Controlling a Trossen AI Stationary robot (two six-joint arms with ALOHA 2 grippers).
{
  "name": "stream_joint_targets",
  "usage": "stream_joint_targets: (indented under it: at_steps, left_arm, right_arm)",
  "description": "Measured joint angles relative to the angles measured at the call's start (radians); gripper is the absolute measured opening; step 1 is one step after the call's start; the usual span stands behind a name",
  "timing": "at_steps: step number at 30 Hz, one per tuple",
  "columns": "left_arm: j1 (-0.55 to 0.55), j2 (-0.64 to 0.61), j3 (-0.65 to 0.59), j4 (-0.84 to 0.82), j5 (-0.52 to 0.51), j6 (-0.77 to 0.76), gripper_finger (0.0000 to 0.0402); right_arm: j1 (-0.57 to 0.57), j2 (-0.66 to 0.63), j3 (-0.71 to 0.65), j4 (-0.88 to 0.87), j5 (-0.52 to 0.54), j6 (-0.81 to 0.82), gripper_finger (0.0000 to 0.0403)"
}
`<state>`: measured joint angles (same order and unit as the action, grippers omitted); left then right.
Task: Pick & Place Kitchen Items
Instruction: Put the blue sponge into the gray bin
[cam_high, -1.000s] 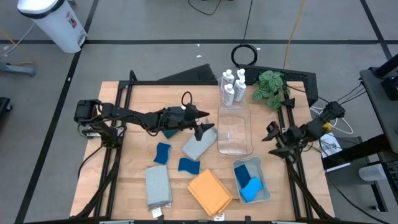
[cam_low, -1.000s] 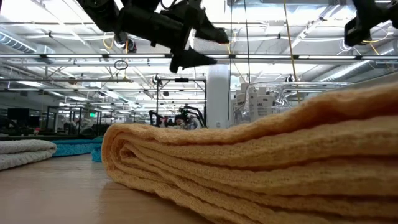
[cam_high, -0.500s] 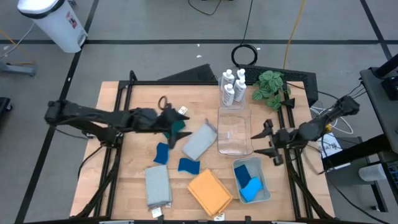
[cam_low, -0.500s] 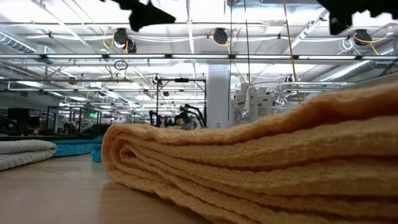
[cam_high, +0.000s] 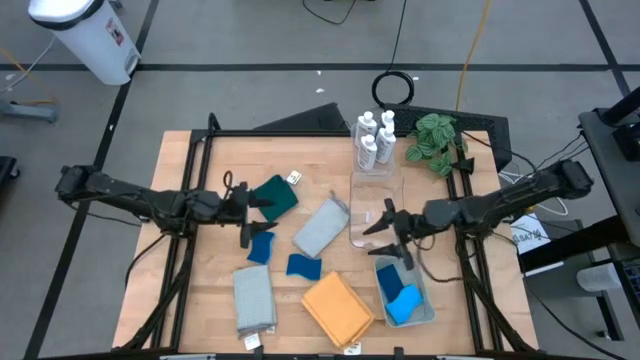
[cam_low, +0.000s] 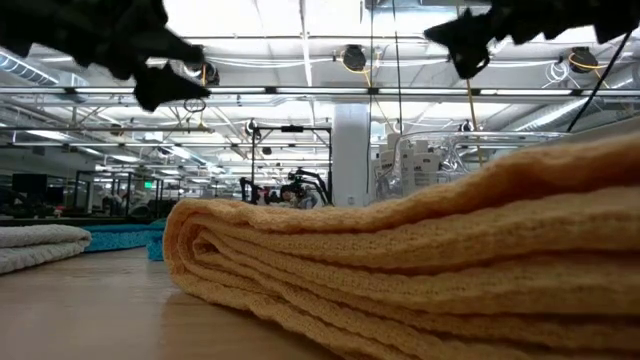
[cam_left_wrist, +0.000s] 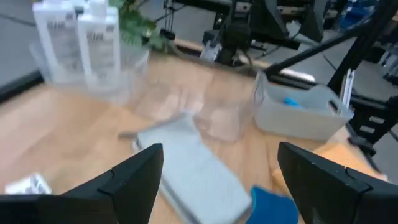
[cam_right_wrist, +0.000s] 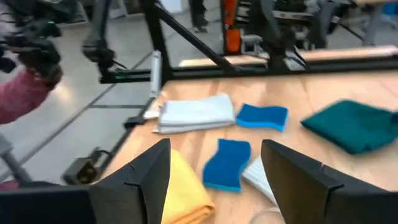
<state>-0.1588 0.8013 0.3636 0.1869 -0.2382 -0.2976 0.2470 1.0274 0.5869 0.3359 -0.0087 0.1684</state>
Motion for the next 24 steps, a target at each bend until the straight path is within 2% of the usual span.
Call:
stream_joint_targets:
  at_steps: [7,16,21,24]
  left_arm:
    - [0.001,-0.044,-0.12,0.0,0.0,-0.087,0.0322]
    - [0.001,-0.043,-0.154,-0.001,0.003,-0.317,0.0322]
    - [0.003,-0.042,-0.143,-0.057,0.096,-0.464,0.0321]
    - [-0.009,-0.038,-0.095,-0.12,0.157,-0.525,0.0321]
  right_arm:
    - [-0.031,0.038,0.001,0.009,0.003,-0.032,0.0224]
    - [-0.038,0.012,0.001,-0.064,0.003,-0.07,0.0224]
    - [-0.038,0.012,0.001,-0.069,0.004,-0.131,0.0224]
    - [-0.038,0.012,0.001,-0.072,0.004,-0.145,0.0224]
